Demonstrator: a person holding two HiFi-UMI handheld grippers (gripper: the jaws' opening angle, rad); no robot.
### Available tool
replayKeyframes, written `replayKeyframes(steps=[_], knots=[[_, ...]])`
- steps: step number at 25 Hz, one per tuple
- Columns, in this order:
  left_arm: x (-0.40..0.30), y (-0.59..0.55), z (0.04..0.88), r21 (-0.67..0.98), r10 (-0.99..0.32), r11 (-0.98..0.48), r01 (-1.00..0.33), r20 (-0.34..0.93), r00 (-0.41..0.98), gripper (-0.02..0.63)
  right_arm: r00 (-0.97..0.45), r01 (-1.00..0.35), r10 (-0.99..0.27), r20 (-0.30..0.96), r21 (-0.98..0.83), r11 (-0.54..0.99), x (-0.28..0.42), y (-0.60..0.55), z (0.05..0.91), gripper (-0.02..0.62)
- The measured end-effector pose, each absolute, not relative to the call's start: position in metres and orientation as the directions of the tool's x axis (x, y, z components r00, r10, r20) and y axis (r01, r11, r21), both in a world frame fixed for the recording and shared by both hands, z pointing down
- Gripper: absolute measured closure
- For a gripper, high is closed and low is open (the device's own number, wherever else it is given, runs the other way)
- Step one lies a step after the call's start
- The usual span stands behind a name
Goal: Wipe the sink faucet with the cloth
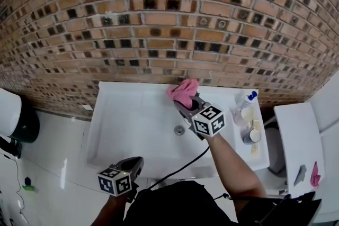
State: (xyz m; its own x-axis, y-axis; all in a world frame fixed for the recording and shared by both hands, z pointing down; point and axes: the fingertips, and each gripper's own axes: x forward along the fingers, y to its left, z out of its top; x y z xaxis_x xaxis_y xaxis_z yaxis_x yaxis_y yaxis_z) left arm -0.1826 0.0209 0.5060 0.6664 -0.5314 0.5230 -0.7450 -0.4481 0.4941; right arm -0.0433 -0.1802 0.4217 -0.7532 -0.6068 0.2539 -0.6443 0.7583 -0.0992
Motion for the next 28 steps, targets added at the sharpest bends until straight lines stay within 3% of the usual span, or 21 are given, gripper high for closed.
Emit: replayKeyframes(steps=[19,28], knots=[[-0.232,0.061,0.512,0.496,-0.52,-0.472,-0.729,0.512,0.684,0.601,-0.654,-0.744,-0.707,0.27,-0.395,0.538,-0.031,-0.133,0.475,0.551],[-0.207,0.047,0.502,0.49,-0.508,-0.529,-0.693,0.471,0.721,0.601,-0.618,-0.617,-0.769,0.167,-0.709,0.342,0.02,-0.03,0.467,0.551]])
